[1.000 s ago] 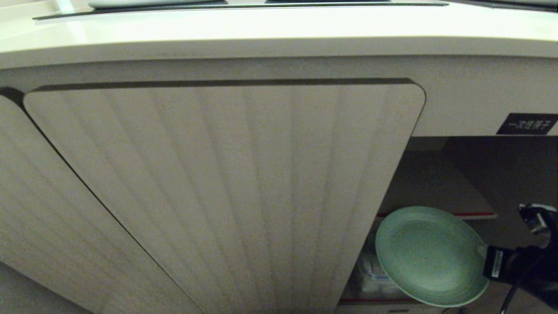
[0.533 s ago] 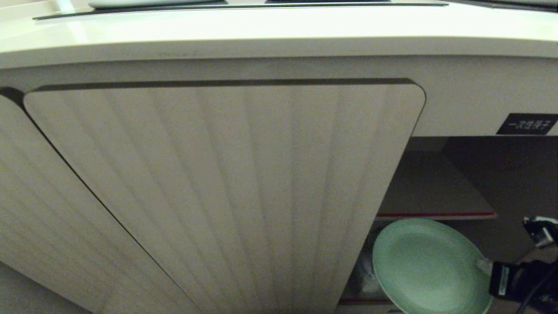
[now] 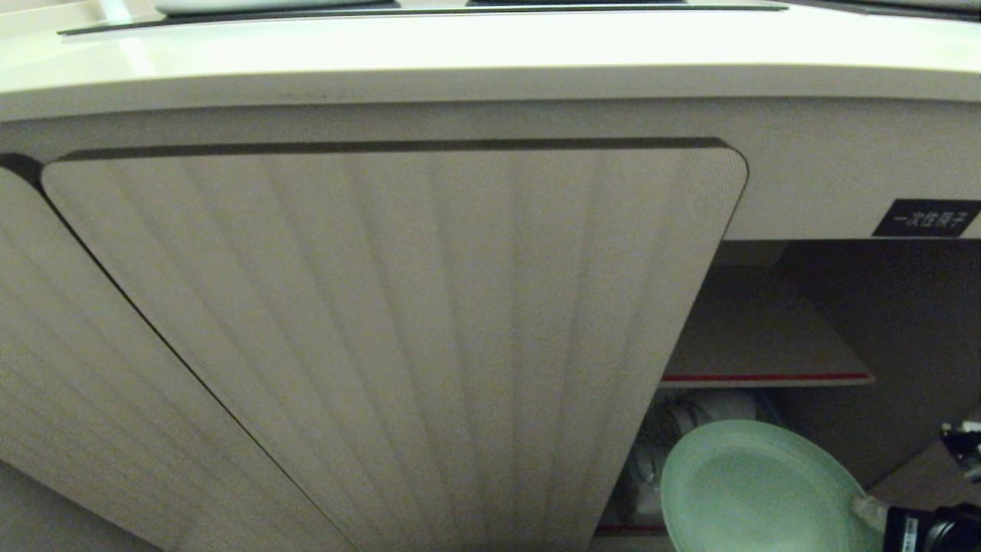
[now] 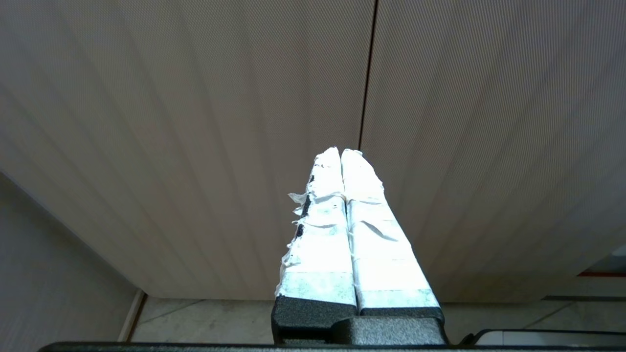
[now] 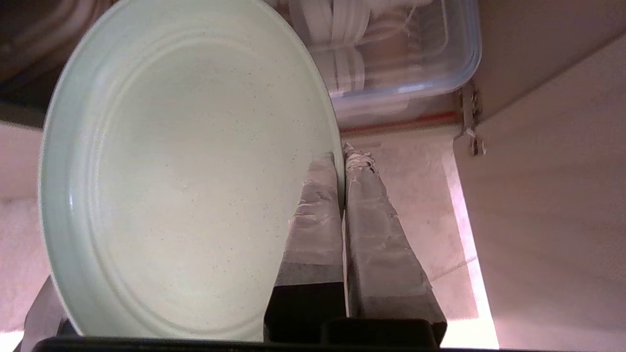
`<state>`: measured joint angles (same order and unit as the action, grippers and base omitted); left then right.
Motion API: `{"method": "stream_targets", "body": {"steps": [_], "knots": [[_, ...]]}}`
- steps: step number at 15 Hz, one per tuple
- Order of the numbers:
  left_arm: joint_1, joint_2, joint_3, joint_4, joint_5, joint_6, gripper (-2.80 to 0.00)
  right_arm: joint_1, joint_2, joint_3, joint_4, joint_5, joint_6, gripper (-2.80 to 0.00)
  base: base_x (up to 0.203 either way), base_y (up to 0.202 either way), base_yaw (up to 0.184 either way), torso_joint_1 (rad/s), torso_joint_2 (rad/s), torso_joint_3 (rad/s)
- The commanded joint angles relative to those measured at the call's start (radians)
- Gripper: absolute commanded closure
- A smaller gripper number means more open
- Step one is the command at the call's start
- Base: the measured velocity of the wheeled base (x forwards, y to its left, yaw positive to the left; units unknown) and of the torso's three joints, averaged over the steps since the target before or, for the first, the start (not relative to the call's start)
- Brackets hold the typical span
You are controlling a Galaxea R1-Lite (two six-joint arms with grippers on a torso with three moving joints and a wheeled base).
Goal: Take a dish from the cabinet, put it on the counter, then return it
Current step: Place it on the table
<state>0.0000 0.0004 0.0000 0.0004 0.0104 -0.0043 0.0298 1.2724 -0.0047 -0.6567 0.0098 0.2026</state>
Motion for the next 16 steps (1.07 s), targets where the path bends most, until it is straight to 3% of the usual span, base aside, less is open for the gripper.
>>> {"method": "stream_targets", "body": {"steps": [1,8,12,16], "knots": [[0.0,0.0,0.0,0.0,0.0,0.0,0.0,0.001,-0.043,0.005,0.023,0.016,0.001,0.0,0.0,0.0,0.0,0.0,0.0,0.0],[0.0,0.0,0.0,0.0,0.0,0.0,0.0,0.01,-0.153,0.005,0.183,0.083,-0.003,0.0,0.0,0.0,0.0,0.0,0.0,0.0],[0.0,0.0,0.0,0.001,0.0,0.0,0.0,0.124,-0.25,0.005,0.291,0.091,0.001,0.0,0.0,0.0,0.0,0.0,0.0,0.0],[0.0,0.0,0.0,0.0,0.0,0.0,0.0,0.15,-0.294,0.005,0.373,0.095,0.004,0.0,0.0,0.0,0.0,0.0,0.0,0.0]]}}
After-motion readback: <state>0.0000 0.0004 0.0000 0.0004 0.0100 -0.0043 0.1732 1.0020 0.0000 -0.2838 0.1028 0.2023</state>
